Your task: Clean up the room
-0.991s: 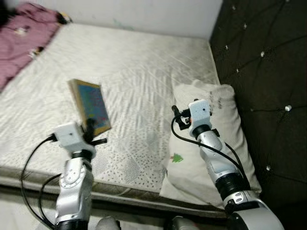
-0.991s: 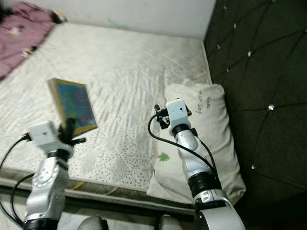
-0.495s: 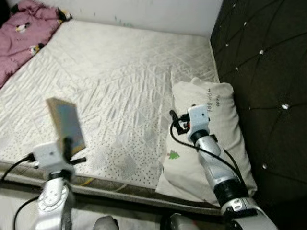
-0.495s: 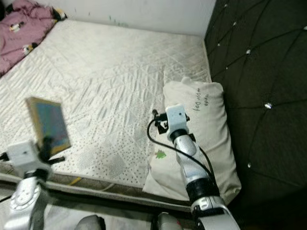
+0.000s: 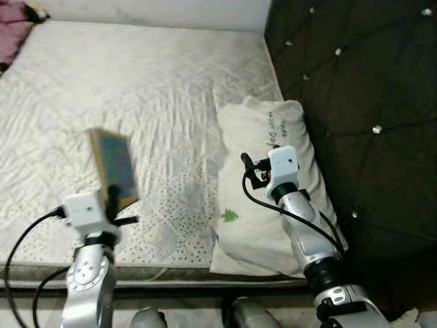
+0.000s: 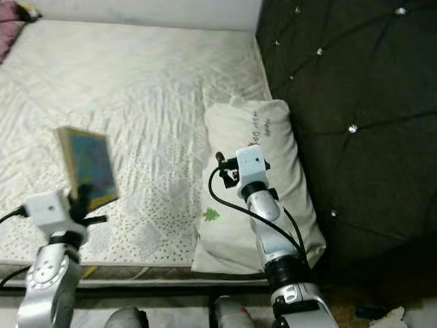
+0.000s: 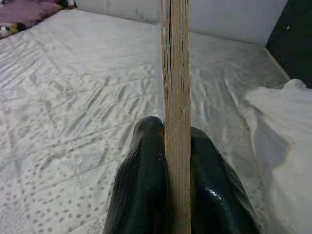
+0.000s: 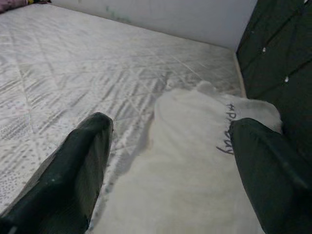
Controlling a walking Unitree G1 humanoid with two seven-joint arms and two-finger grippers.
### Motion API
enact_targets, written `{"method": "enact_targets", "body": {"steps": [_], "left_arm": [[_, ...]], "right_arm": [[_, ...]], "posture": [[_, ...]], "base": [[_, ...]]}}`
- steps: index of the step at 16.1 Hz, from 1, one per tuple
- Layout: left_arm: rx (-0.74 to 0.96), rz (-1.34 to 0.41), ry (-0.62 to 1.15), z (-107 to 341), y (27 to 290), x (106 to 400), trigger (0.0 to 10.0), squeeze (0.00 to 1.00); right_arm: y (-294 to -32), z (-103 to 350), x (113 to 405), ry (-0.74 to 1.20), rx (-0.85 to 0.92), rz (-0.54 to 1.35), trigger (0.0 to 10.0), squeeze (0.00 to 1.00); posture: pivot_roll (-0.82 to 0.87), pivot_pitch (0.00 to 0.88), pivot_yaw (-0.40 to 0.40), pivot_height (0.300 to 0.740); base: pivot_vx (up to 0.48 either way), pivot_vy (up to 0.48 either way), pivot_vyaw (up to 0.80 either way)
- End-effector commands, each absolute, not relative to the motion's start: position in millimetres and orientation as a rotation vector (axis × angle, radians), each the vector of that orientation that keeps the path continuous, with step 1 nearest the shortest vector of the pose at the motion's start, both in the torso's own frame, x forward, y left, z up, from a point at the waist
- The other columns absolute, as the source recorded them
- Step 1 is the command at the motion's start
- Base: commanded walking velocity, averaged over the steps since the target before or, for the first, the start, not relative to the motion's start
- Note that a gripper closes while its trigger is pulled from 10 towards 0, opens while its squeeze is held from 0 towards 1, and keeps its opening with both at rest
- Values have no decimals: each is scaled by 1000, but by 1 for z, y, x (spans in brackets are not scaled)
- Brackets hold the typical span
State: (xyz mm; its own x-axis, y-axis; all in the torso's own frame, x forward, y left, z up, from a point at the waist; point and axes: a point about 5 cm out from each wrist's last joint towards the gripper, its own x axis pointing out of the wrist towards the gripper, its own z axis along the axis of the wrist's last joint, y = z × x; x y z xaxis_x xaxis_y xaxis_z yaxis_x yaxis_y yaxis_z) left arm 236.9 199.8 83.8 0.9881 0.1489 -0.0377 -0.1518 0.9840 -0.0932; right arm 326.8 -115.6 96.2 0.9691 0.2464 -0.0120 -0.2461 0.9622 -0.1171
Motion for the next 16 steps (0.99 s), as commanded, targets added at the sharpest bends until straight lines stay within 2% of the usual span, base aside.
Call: {"method": "enact_targets", "body": {"steps": [1, 5, 13, 16], "left_arm": [[-75, 164, 1, 91, 205, 235, 10000, 0], [-106, 171, 17, 89, 205, 237, 10000, 0], [-112, 156, -1, 92, 200, 243, 10000, 0], [-127, 166, -2, 94, 200, 244, 10000, 0]], "right_arm": [[-114, 96, 325, -7, -105, 255, 10000, 0], [-111, 95, 322, 9, -92, 270, 10000, 0], [-111, 97, 323, 11, -96, 284, 10000, 0], [-110, 98, 323, 12, -95, 294, 10000, 0]], "posture": [[68, 147, -11, 740], [67, 145, -11, 740], [61, 153, -17, 641], [61, 150, -19, 621]], "base": [[0, 0, 0], [0, 0, 0], [0, 0, 0], [0, 0, 0]]}}
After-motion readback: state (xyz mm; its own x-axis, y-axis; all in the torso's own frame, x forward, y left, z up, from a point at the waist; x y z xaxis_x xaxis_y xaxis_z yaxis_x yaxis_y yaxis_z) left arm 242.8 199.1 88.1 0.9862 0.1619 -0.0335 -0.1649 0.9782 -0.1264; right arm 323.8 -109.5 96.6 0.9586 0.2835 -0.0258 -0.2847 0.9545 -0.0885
